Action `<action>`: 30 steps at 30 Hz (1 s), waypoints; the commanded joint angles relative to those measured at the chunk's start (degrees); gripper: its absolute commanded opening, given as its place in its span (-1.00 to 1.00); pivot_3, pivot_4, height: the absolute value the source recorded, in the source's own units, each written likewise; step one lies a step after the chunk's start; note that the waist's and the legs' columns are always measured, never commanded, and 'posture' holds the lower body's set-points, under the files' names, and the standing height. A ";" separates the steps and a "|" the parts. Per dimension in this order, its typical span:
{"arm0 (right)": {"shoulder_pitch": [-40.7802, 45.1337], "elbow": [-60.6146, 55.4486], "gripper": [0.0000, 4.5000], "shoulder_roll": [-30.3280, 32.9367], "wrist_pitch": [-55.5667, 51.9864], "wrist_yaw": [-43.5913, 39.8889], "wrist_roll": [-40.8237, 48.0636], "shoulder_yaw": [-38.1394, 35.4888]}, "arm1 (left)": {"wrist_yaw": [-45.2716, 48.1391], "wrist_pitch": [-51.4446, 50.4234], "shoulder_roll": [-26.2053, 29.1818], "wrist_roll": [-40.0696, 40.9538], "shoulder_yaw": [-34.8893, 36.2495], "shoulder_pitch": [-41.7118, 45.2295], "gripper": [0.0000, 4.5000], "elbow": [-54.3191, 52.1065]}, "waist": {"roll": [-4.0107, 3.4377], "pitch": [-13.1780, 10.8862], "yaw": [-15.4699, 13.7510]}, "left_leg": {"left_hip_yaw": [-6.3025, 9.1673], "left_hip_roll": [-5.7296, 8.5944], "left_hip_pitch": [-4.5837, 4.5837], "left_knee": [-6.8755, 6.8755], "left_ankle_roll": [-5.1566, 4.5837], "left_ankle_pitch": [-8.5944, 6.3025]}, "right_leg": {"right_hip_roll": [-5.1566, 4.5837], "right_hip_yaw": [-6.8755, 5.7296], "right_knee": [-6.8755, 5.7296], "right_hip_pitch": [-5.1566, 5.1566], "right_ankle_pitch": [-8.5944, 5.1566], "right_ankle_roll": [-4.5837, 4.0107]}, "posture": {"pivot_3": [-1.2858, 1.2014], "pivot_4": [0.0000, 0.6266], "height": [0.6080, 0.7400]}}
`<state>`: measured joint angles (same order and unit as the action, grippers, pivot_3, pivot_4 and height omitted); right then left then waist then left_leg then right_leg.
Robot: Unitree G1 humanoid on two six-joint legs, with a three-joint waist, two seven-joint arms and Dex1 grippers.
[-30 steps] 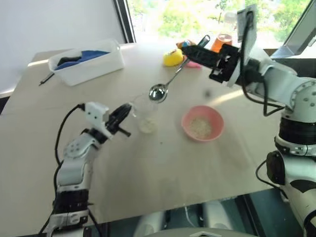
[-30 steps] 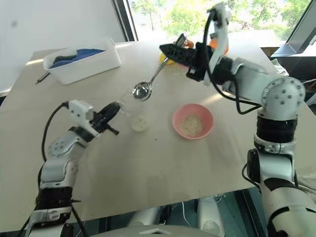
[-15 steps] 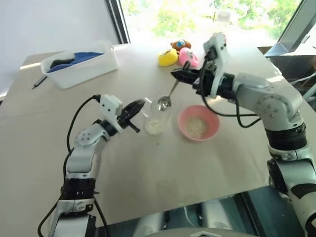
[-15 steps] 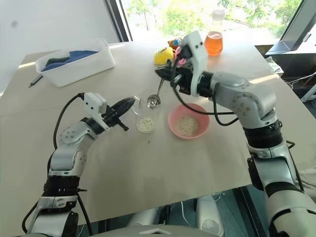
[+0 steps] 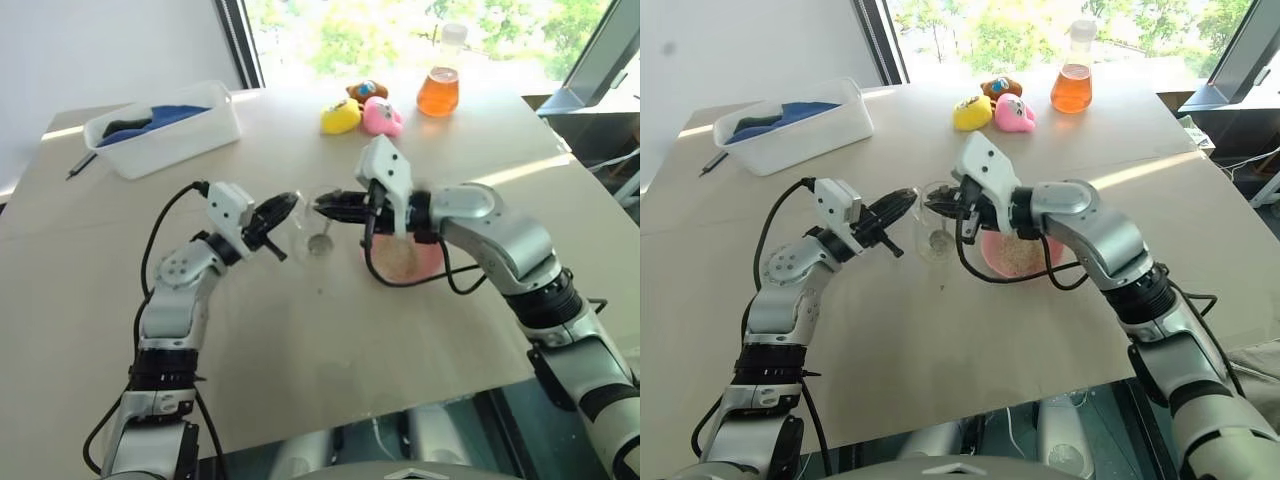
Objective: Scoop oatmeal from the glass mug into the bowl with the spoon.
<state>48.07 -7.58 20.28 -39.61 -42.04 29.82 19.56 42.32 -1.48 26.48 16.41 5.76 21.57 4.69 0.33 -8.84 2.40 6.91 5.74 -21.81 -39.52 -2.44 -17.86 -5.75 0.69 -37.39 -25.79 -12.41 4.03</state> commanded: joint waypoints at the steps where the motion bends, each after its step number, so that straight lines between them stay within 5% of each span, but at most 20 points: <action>1: 0.05 0.00 -1.00 -2.15 -9.73 1.25 5.30 -3.96 | -0.35 3.79 -0.27 -0.06 0.74 1.71 -0.99 -0.80 | 0.00 0.00 -0.04 | 0.01 0.00 0.00 0.00 0.00 0.00 | 0.00 -0.01 0.00 0.00 0.00 0.00 | 0.03 -0.52 1.00; 13: 5.41 10.53 -1.00 -14.26 -38.03 20.50 15.39 -29.49 | 0.35 7.74 -1.55 -1.11 -0.55 2.86 -0.99 3.85 | -0.01 0.00 0.09 | 0.00 0.01 0.01 0.00 0.01 0.00 | 0.02 0.02 -0.08 -0.02 0.00 0.00 | 0.03 -0.52 1.00; 30: 13.64 14.34 -1.00 -15.26 -49.85 29.75 18.83 -51.43 | 2.35 10.85 -2.11 -2.39 -2.02 3.87 -0.99 9.52 | -0.02 0.00 0.17 | -0.04 0.03 0.00 -0.05 0.00 0.00 | -0.12 0.09 -0.25 -0.05 0.00 0.00 | 0.03 -0.52 1.00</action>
<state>59.30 7.38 4.53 -88.50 -11.91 45.86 -29.72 44.73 7.86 24.37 14.20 3.57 25.03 14.89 0.31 -8.84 2.57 6.87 5.77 -21.81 -39.57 -2.44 -17.86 -5.88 0.78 -37.64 -25.84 -12.41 4.03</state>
